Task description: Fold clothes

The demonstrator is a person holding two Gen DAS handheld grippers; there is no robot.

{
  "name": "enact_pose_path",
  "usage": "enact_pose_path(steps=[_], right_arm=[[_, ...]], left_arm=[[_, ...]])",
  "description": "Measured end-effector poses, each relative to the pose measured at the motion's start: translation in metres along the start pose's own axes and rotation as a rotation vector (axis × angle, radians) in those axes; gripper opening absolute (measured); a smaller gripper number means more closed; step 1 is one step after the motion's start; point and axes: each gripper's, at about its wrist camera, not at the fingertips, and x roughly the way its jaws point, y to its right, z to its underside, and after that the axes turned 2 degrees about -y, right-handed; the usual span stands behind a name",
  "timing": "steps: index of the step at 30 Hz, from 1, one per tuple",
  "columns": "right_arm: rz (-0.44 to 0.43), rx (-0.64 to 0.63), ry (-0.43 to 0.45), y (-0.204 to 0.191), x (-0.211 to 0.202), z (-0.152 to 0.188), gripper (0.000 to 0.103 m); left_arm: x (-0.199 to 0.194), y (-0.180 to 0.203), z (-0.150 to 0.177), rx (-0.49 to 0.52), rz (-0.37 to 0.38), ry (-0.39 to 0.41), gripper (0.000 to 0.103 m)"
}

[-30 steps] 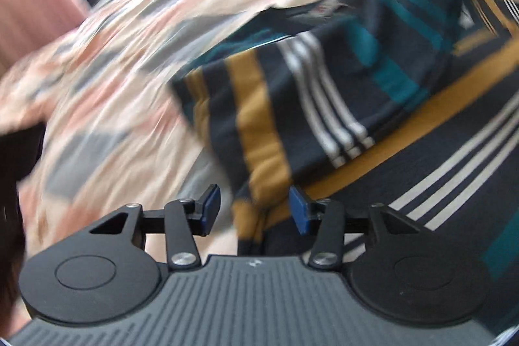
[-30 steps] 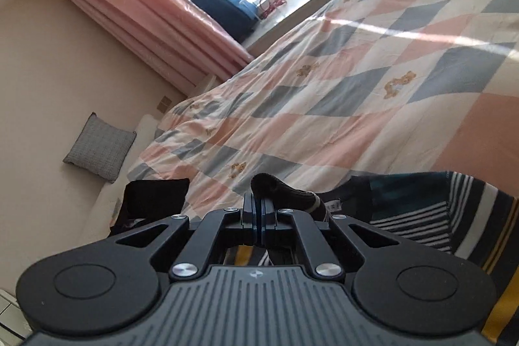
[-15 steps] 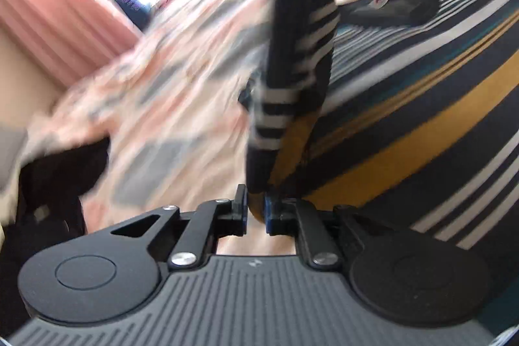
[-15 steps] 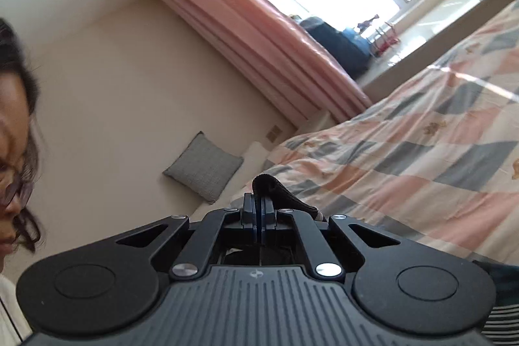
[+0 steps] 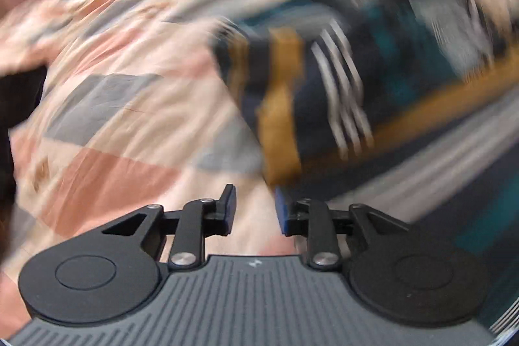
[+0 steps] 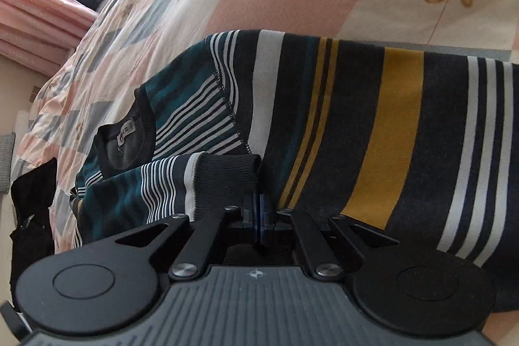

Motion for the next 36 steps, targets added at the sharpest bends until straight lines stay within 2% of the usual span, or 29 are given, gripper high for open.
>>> enact_pose_path(steps=[2,3,4,5,9,10,11,12,13,14,15,16,18,20,23,24,26,28,32,34,36], right_arm=[[-0.005,-0.002,-0.001,-0.003,-0.003,0.001,0.003],[-0.009,-0.003,-0.003,-0.005,-0.004,0.001,0.008],[-0.016,0.008,-0.001,-0.005,-0.004,-0.001,0.01],[-0.025,0.02,0.0,-0.005,-0.004,-0.003,0.012],[-0.068,0.061,0.025,-0.005,-0.002,-0.007,0.041],[-0.067,0.056,0.025,-0.005,-0.001,-0.007,0.044],[-0.064,0.049,0.025,-0.006,-0.001,-0.007,0.044],[-0.062,0.049,0.024,-0.005,0.001,-0.006,0.044],[-0.061,0.05,0.023,-0.005,0.002,-0.006,0.044],[-0.059,0.04,0.023,-0.005,0.003,-0.006,0.043],[-0.057,0.028,0.024,-0.005,0.003,-0.006,0.018],[-0.066,-0.016,0.048,-0.009,-0.004,-0.004,0.002],[-0.085,-0.109,0.102,-0.016,-0.021,0.0,0.002],[-0.105,-0.203,0.155,-0.024,-0.039,0.003,0.0],[0.004,-0.165,0.09,-0.008,-0.027,0.001,0.001],[0.042,-0.149,0.061,-0.001,-0.02,0.0,0.001],[0.049,-0.164,0.056,-0.006,-0.011,-0.003,0.003],[0.042,-0.201,0.072,-0.018,-0.007,-0.006,0.008],[0.0,-0.29,0.114,-0.039,-0.005,-0.008,0.007],[-0.028,-0.353,0.19,-0.053,-0.016,-0.007,0.006],[-0.103,-0.424,0.293,-0.071,-0.034,-0.005,0.005]], left_arm=[[0.008,-0.024,-0.036,-0.157,0.077,0.029,0.047],[0.016,-0.035,-0.053,-0.243,0.12,0.026,0.059],[0.028,-0.046,-0.068,-0.323,0.153,0.021,0.067],[0.04,-0.055,-0.083,-0.4,0.182,0.017,0.068],[0.095,-0.074,-0.125,-0.546,0.174,-0.063,0.067],[0.109,-0.074,-0.13,-0.554,0.179,-0.1,0.059],[0.121,-0.074,-0.133,-0.554,0.187,-0.133,0.046],[0.13,-0.071,-0.134,-0.547,0.19,-0.162,0.012],[0.135,-0.068,-0.133,-0.529,0.176,-0.169,0.005],[0.135,-0.064,-0.133,-0.492,0.153,-0.145,0.005],[0.132,-0.059,-0.131,-0.449,0.128,-0.11,0.005],[0.128,-0.057,-0.128,-0.429,0.111,-0.074,0.005],[0.121,-0.057,-0.122,-0.425,0.088,-0.009,0.005],[0.122,-0.066,-0.112,-0.499,0.1,0.012,0.005],[0.133,-0.082,-0.099,-0.65,0.142,-0.019,0.005],[0.134,-0.084,-0.098,-0.673,0.153,-0.025,0.006],[0.13,-0.084,-0.102,-0.672,0.165,-0.031,0.007],[0.12,-0.084,-0.105,-0.665,0.185,-0.024,0.013],[0.094,-0.084,-0.106,-0.636,0.198,0.01,0.015],[0.084,-0.082,-0.102,-0.618,0.201,0.021,0.015],[0.079,-0.077,-0.096,-0.594,0.195,0.017,0.015]])
